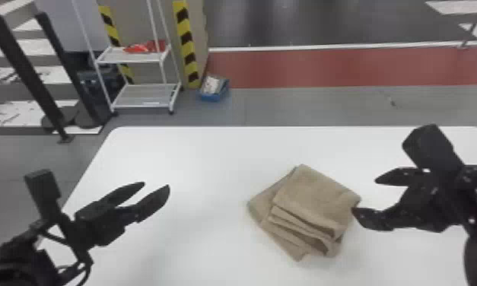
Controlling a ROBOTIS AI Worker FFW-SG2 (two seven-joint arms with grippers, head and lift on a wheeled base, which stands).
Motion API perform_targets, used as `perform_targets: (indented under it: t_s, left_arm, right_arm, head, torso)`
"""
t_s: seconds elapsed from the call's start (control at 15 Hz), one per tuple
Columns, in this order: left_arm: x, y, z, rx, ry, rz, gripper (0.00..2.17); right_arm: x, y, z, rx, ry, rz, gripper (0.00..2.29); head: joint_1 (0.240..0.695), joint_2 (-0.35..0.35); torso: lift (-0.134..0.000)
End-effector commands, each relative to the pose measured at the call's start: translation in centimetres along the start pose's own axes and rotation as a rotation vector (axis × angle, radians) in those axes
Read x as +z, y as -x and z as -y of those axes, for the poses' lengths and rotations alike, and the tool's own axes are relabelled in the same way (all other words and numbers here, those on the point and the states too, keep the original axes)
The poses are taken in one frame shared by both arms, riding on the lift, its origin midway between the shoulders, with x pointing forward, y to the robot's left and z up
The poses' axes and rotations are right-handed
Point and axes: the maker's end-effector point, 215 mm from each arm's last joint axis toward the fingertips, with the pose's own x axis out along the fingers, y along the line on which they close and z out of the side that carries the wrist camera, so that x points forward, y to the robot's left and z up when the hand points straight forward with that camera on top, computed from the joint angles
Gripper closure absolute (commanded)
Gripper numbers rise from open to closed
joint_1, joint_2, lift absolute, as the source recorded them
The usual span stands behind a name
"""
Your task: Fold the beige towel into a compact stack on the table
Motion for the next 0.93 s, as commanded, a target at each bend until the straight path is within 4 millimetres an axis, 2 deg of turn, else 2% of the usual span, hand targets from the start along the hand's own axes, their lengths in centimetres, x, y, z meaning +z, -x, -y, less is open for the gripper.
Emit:
perform_targets:
  t_s: [0.0,0.13,0.2,0.4,0.53,0.73,0.87]
  left_arm:
    - [0.2,-0.1,0.3,-0.003,-0.008,0.002,0.09]
    - [0.2,-0.1,0.3,0.002,-0.01,-0.001,0.09]
    - [0.1,0.0,0.3,0.003,-0.01,-0.003,0.09]
    - [-0.3,0.3,0.0,0.009,-0.008,-0.009,0.09]
    - [-0.3,0.2,0.0,0.009,-0.006,-0.008,0.09]
    - [-0.4,0.2,0.1,0.009,-0.007,-0.009,0.09]
    - [-0.4,0.3,-0.1,0.012,-0.006,-0.011,0.09]
  right_arm:
    - [4.3,-1.5,-1.1,0.103,-0.232,0.148,0.71]
    - [5.1,-3.0,-0.1,0.063,-0.247,0.164,1.88]
    - [5.4,-4.4,0.0,0.025,-0.221,0.161,2.14]
    - [5.1,-8.9,-2.0,0.049,-0.158,0.11,2.14]
    - [6.1,-11.4,-4.6,0.098,-0.075,0.127,2.14]
    - [7.7,-13.4,-8.8,0.206,-0.035,0.176,2.14]
    - [7.6,-14.0,-10.6,0.258,-0.039,0.183,2.14]
  head:
    - [0.695,0.097]
    - [0.695,0.117]
    - [0.695,0.128]
    - [0.695,0.143]
    - [0.695,0.167]
    - [0.695,0.227]
    - [0.695,0.255]
  torso:
    - [-0.124]
    - [-0.124]
    - [-0.124]
    - [-0.124]
    - [-0.124]
    - [-0.124]
    - [-0.124]
